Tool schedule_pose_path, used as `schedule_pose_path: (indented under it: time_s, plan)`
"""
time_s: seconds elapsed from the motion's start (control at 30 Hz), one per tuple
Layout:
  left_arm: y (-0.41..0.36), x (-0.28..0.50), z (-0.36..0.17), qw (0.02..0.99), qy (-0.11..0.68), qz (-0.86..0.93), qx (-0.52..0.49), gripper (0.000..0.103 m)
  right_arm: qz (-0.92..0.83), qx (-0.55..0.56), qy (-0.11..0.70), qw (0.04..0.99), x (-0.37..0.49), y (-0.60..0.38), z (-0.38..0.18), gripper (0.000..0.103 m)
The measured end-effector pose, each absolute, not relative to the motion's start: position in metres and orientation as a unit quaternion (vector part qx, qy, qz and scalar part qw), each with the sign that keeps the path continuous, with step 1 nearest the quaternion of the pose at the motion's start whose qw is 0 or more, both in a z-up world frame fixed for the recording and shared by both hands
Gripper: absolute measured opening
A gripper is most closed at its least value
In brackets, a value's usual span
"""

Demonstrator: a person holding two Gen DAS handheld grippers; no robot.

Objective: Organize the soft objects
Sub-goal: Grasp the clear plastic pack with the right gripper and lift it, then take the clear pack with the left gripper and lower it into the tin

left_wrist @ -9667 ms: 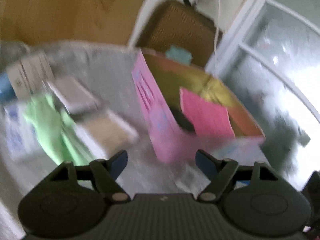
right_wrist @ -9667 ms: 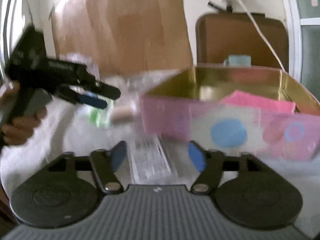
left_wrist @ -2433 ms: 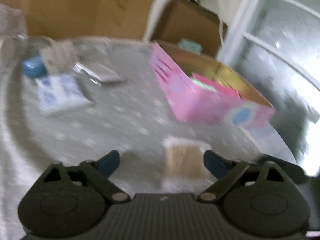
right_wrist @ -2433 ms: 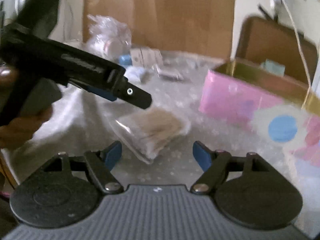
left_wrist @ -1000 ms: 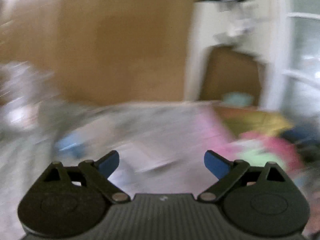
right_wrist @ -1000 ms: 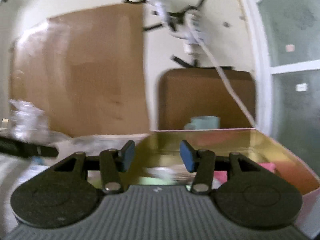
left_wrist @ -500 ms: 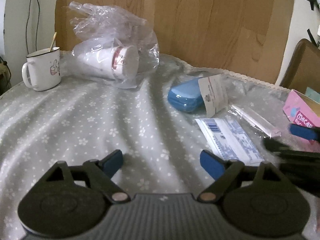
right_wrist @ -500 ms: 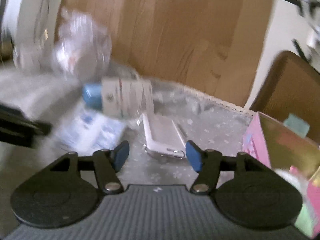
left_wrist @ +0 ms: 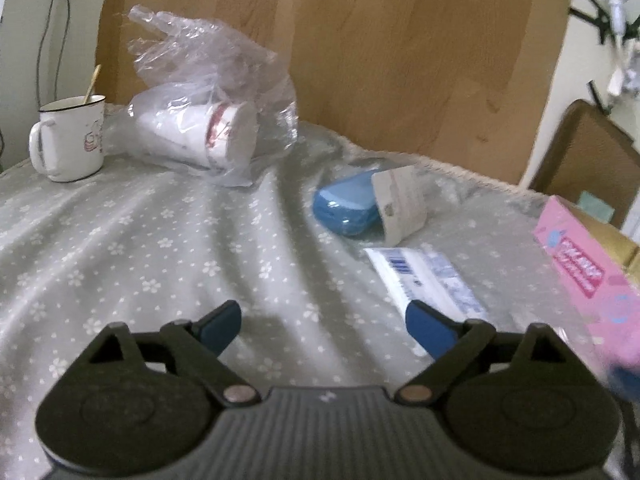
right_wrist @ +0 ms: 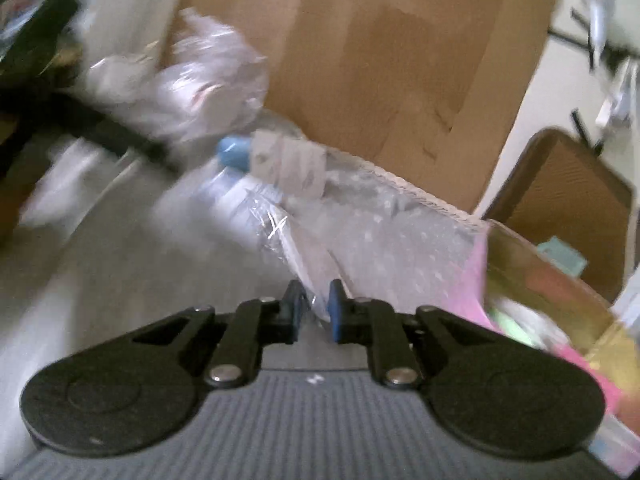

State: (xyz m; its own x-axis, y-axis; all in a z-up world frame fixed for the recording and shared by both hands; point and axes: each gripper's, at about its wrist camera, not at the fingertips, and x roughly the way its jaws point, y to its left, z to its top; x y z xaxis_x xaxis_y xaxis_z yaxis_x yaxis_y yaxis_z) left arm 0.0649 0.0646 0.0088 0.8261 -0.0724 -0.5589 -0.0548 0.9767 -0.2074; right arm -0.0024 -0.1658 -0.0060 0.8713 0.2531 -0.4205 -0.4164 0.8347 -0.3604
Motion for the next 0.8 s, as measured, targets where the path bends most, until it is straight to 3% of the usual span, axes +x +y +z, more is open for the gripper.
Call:
schedule_pose_path:
  time_s: [0.1,0.13,0.17,0.2,0.47,0.6,0.67,0.7,0.73,0.77,0.8]
  plan:
    - [0.060,0.055,0.012,0.951,0.290,-0.029,-0.107,0.093,0.168,-0.281,0.167,0.930,-0.066,-0.197,-0.026,0.024]
    - [0.056,0.051,0.013,0.951,0.290,-0.036,-0.105,0.093,0.157,-0.291,0.173,0.928,-0.080,-0.209,-0.032,0.036]
    - [0.050,0.046,0.014,0.950,0.289,-0.052,-0.108,0.093,0.141,-0.291,0.174,0.930,-0.092,-0.221,-0.037,0.038]
    - [0.043,0.040,0.015,0.948,0.291,-0.071,-0.113,0.093,0.123,-0.279,0.171,0.937,-0.104,-0.235,-0.039,0.050]
    - [-0.051,0.021,0.023,0.895,0.377,-0.222,-0.089,0.093,0.167,-0.025,0.245,0.955,-0.092,-0.296,-0.021,0.061]
    - [-0.076,0.016,0.018,0.868,0.417,-0.253,-0.096,0.098,0.187,0.009,0.243,0.952,-0.069,-0.294,-0.019,0.081]
    - [-0.091,0.013,0.016,0.870,0.415,-0.257,-0.069,0.098,0.196,0.005,0.250,0.948,-0.059,-0.289,-0.024,0.082]
    - [-0.098,0.011,0.015,0.873,0.409,-0.260,-0.054,0.096,0.206,0.009,0.257,0.944,-0.056,-0.287,-0.029,0.077]
    - [-0.106,0.009,0.014,0.877,0.402,-0.262,-0.038,0.087,0.216,0.018,0.262,0.940,-0.055,-0.285,-0.032,0.064]
    - [-0.113,0.006,0.015,0.874,0.399,-0.275,-0.030,0.081,0.223,0.014,0.252,0.942,-0.056,-0.278,-0.033,0.060]
    - [-0.116,0.001,0.018,0.877,0.398,-0.267,-0.024,0.082,0.233,0.009,0.249,0.940,-0.059,-0.271,-0.031,0.058]
